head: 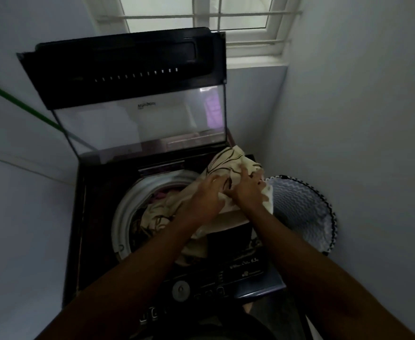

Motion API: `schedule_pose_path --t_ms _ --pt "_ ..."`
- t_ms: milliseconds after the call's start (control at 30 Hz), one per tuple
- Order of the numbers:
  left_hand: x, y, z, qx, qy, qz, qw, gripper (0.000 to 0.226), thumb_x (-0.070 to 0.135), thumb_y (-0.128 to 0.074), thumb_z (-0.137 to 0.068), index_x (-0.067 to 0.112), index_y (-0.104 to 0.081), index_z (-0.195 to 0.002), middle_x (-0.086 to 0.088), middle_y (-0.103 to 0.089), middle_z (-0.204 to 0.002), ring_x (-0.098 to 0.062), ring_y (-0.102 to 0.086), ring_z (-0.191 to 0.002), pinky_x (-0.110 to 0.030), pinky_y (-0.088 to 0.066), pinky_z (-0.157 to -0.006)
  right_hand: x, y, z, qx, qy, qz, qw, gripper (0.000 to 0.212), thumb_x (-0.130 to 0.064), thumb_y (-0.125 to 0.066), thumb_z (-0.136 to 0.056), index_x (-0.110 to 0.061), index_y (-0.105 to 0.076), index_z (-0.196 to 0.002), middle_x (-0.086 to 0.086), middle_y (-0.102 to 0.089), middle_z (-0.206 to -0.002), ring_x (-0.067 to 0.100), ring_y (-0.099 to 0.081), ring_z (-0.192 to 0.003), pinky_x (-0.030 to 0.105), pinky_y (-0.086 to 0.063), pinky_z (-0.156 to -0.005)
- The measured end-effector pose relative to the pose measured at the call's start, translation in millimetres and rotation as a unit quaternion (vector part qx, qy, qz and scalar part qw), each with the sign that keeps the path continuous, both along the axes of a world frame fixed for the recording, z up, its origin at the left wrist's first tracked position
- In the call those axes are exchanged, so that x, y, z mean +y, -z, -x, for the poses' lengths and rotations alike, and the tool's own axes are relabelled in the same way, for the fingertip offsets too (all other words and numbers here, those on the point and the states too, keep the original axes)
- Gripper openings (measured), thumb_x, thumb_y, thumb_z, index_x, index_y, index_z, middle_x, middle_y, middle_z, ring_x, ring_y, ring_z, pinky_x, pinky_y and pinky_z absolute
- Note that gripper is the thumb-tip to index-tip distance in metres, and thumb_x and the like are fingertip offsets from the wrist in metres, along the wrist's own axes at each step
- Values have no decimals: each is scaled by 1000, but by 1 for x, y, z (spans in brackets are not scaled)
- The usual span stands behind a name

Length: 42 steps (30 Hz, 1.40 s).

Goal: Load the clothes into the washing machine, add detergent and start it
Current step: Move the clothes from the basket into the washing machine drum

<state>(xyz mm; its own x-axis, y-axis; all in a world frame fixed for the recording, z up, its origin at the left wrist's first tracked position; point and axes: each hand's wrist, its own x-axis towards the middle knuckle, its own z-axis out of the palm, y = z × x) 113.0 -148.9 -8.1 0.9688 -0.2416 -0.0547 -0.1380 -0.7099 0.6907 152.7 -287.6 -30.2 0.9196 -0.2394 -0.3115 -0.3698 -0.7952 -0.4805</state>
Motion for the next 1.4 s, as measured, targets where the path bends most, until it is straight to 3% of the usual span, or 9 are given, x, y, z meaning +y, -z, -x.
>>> schedule_pose_path --t_ms 167,333,467,567,800,1067,1200,1267,1400 --pt "-22 17 -6 71 68 -33 995 82 8 -66 -84 17 -23 -153 -6 -19 -159 -22 -26 -144 -19 -24 -107 -25 19 9 -48 -39 19 998 85 -63 -60 -78 -49 -12 -147 18 -36 -135 42 -41 -120 55 -42 -95" --pt "-36 35 9 94 44 -11 995 96 16 -67 -86 7 -1 -155 -12 -6 -161 -23 -12 -149 -17 -14 -110 -27 25 12 -93 -36 46 994 79 -61 -60 -80 -42 -21 -147 17 -38 -131 36 -40 -118 50 -46 -92" --pt "-29 31 12 39 20 -23 999 100 28 -68 -87 7 3 -154 -13 4 -162 -23 0 -151 -25 -11 -118 -21 13 8 -149 -35 51 987 49 -34 -54 -87 -24 -46 -135 14 -42 -130 34 -49 -112 46 -51 -83" --pt "-16 25 12 2 -4 -38 999 98 36 -65 -87 8 0 -155 -14 0 -162 -25 -5 -150 -36 -16 -120 -7 7 2 -202 -46 28 978 39 -21 -49 -84 -14 -55 -122 16 -52 -121 34 -57 -100 44 -52 -76" --pt "25 24 15 8 -71 -51 996 92 22 -69 -87 4 -7 -153 -19 -12 -160 -30 -18 -147 -29 -12 -118 56 4 -1 -267 -129 -63 953 32 -16 -52 -86 -7 -60 -115 20 -54 -112 34 -52 -95 42 -47 -83" --pt "94 55 43 52 -90 -68 992 76 25 -63 -87 11 -26 -152 -16 -22 -157 -31 -29 -142 -37 -23 -119 118 64 40 -66 -372 95 921 60 -34 -57 -80 -16 -49 -137 18 -46 -140 40 -41 -126 52 -34 -106" --pt "113 75 54 81 -68 -157 982 48 30 -50 -92 20 -47 -139 -13 -37 -148 -33 -40 -132 -41 -28 -114 126 92 41 82 -415 99 900 81 -57 -25 -76 -18 -33 -146 15 -33 -149 39 -28 -136 53 -25 -112" --pt "122 83 56 129 -52 -197 970 50 38 -48 -90 25 -43 -138 -9 -37 -145 -33 -39 -129 -46 -31 -111 126 86 34 130 -432 84 888 81 -54 -34 -77 -19 -25 -150 19 -27 -153 40 -22 -140 54 -23 -113" --pt "133 102 64 196 19 -181 964 72 44 -46 -83 11 -37 -146 -19 -36 -148 -36 -36 -135 -38 -27 -114 130 63 9 -5 -374 136 917 70 -32 -52 -89 -19 -22 -151 23 -37 -144 42 -39 -127 51 -37 -99"
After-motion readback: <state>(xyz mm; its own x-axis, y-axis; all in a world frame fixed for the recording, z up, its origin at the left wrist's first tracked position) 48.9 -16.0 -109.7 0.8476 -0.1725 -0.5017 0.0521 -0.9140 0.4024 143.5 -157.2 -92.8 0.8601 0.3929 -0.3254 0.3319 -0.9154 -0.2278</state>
